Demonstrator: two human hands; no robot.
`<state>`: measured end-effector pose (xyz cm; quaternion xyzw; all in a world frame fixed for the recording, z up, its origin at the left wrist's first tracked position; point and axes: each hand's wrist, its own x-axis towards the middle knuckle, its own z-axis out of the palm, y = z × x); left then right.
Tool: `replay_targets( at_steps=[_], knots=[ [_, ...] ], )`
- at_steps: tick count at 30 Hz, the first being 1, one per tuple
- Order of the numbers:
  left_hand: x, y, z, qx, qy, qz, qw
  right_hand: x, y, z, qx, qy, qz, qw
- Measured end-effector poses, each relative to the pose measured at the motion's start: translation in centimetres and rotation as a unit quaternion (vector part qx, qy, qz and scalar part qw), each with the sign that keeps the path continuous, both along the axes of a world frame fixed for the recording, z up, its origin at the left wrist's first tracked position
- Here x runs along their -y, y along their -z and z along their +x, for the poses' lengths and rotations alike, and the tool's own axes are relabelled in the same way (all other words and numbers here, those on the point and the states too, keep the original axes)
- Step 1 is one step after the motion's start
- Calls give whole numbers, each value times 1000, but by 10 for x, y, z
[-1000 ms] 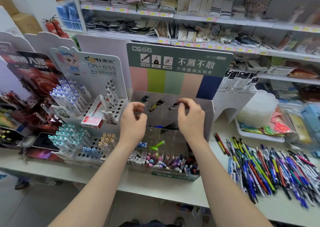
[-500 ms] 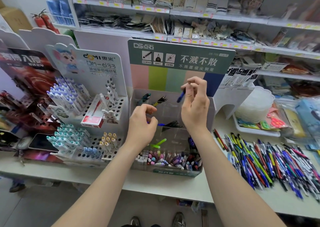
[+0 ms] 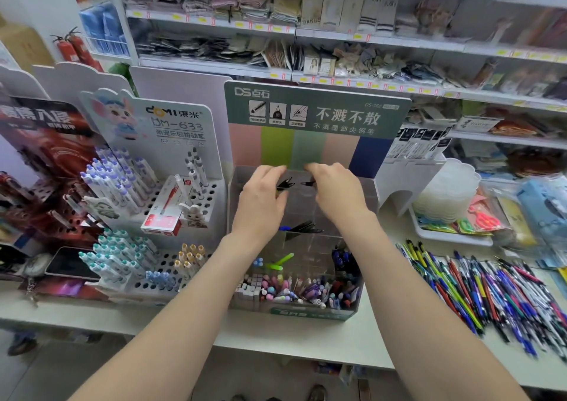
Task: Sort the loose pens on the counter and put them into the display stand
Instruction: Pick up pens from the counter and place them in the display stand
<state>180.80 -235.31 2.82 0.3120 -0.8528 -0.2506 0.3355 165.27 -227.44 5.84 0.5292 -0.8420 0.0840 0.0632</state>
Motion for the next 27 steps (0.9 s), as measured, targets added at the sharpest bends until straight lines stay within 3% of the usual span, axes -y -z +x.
replay_targets(
  at_steps=[4, 11, 16, 19, 23, 27],
  knots=[
    [5, -4, -16, 55, 3, -16, 998, 3, -8, 1, -15, -50, 44, 998],
    [8, -4, -24, 52, -9, -40, 998, -4, -13, -6, 15, -96, 39, 995],
    [10, -4, -25, 58, -21, -103, 993, -5, -21, -9, -24, -93, 57, 994],
    [9, -11, -18, -16, -51, -110, 993, 0, -21, -8, -54, -97, 70, 991],
    [4, -24, 1, -137, -104, -62, 983, 9, -14, -11, -3, -136, 59, 989],
    [1, -27, 14, -270, -156, 84, 947, 12, -3, -6, 55, -128, -119, 983]
  ],
)
